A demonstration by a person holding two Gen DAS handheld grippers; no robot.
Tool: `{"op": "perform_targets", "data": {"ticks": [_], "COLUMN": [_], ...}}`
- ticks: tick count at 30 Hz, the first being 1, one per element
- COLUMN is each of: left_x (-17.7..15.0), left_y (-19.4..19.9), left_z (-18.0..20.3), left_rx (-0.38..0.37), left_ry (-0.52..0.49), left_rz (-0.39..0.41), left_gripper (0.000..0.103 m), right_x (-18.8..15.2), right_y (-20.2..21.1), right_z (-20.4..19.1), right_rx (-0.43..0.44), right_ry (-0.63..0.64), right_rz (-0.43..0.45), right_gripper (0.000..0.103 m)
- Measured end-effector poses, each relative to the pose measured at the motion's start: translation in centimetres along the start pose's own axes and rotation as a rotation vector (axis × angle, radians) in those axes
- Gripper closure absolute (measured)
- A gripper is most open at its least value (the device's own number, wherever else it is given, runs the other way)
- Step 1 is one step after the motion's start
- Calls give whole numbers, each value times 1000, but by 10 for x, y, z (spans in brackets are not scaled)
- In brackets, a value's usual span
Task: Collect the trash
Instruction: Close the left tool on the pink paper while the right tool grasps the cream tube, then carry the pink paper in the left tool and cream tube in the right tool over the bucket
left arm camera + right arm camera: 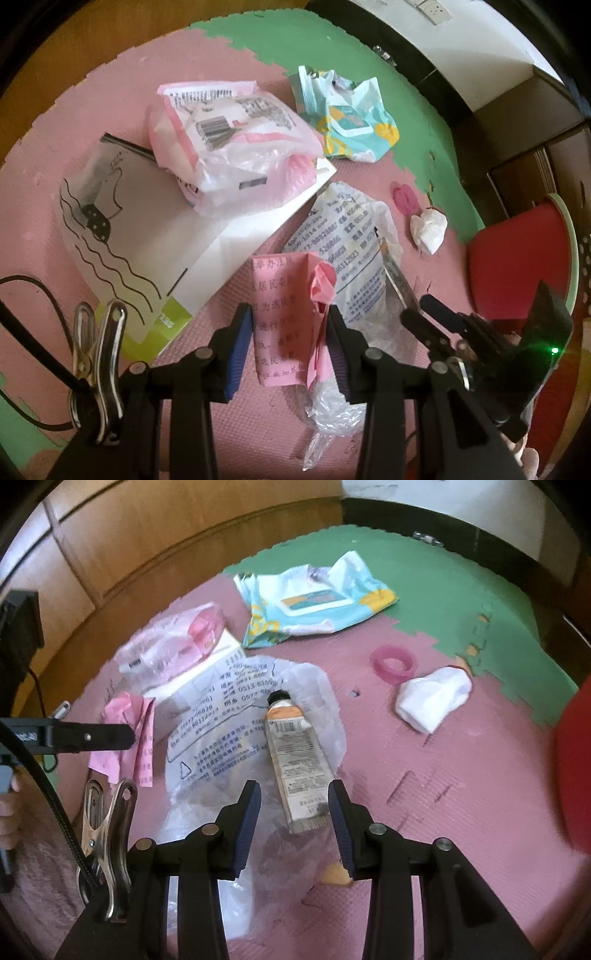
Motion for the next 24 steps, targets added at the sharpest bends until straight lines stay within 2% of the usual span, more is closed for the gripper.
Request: {"op": "perform_targets", "data": {"ticks": [5,18,21,22,24], "left_x": [-1,-2,-2,-2,-2], "left_y": [-3,-8,-8,-9,-9], "left_z": [-3,-3,-3,-4,-4], "left_rx": [-12,-7,-6,-6,-5], "left_ry": [13,12,13,14,14], "left_rz": [-12,-27,-28,-29,-29], "left_gripper": [62,62,62,62,62], "right_x": [0,0,1,1,2], "right_y": [-17,-39,-40,-39,-37], "right_z": [-6,-2,1,3,4], "right_rx": [-30,-3,15,21,34], "right_ry": [35,-13,-45,-57,-71], "right_rz": [-13,-33,-30,-27,-15], "right_gripper": [64,64,68,75,81]}}
Point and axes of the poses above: each gripper's, at about its wrist camera, not at the fingertips, and y roughly against the way its jaws point, z to its right, x to its top, the point moved 9 cm from there along -y, roughly the way its jaws point, and after that the axes turned 7 degrees about -x, right-handed, at the moved point
